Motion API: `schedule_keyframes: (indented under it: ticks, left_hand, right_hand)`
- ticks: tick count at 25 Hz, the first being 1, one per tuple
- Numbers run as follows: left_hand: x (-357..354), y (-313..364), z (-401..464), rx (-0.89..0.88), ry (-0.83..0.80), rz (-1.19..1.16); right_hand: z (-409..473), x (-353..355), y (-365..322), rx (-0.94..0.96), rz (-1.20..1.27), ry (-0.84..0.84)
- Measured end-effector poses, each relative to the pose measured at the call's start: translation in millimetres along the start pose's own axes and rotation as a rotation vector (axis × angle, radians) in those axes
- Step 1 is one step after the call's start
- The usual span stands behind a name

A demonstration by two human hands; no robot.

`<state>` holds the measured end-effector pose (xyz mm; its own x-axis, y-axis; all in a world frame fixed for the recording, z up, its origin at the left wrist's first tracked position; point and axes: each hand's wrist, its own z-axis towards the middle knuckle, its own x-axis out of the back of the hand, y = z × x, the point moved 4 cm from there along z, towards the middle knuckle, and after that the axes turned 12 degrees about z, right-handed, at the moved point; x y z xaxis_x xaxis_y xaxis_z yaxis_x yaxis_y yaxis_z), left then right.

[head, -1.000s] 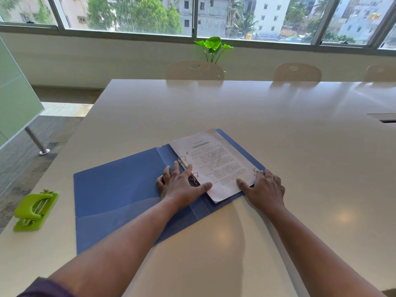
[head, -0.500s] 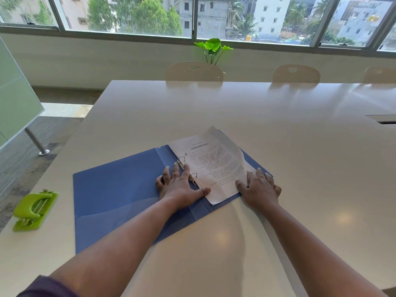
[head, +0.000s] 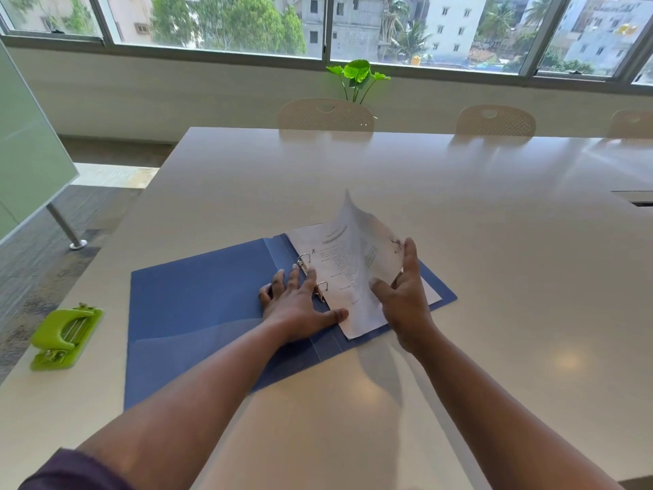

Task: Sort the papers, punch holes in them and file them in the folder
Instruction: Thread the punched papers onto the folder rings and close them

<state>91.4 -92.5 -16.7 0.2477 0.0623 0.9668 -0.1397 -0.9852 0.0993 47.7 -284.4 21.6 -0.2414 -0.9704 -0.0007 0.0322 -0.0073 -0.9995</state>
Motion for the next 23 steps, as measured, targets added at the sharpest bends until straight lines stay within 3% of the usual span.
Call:
schedule_keyframes:
  ticks: [4,7,10,14,17,19,21,23]
  left_hand:
    - [-0.6,-5.7,-3.6,-0.006,0.051,-0.03]
    - [0.3,-10.9,-5.1,-0.044,0.165,-0.255]
    - [12.6,-30.7,-5.7,-0.113,0.297,-0.651]
    - [41.9,-56.2,-29.3,-0.066,0.441,-1.482]
    - [49.9,-70.5,-35.2,-0.142,0.189,-1.9]
    - [44.7,-90.4,-30.0,-0.043,0.119,-1.904]
    - [40.0,-108.8,-25.1,0.111,0.175,-1.718]
    - [38.3,-120.8,-26.3,0.231,0.222,-1.6]
  right_hand:
    - [-26.6,-26.2,-26.7,0.233,-0.255,-0.117]
    - [-38.8,-45.3,-33.0,0.39,-0.329,-0.193]
    - [-41.4,-57.1,-30.8,0.436,-0.379,-0.26]
    - [-52.5,-79.1,-31.5,0.624,-0.49,-0.404]
    - [-59.5,-93.8,-23.1,0.683,-0.58,-0.519]
    - [-64.5,-98.4,-18.4,0.682,-0.642,-0.605]
    - [-67.4,-97.7,-18.3,0.638,-0.658,-0.677]
    - [-64.6,-90.4,-21.9,0.577,-0.62,-0.639]
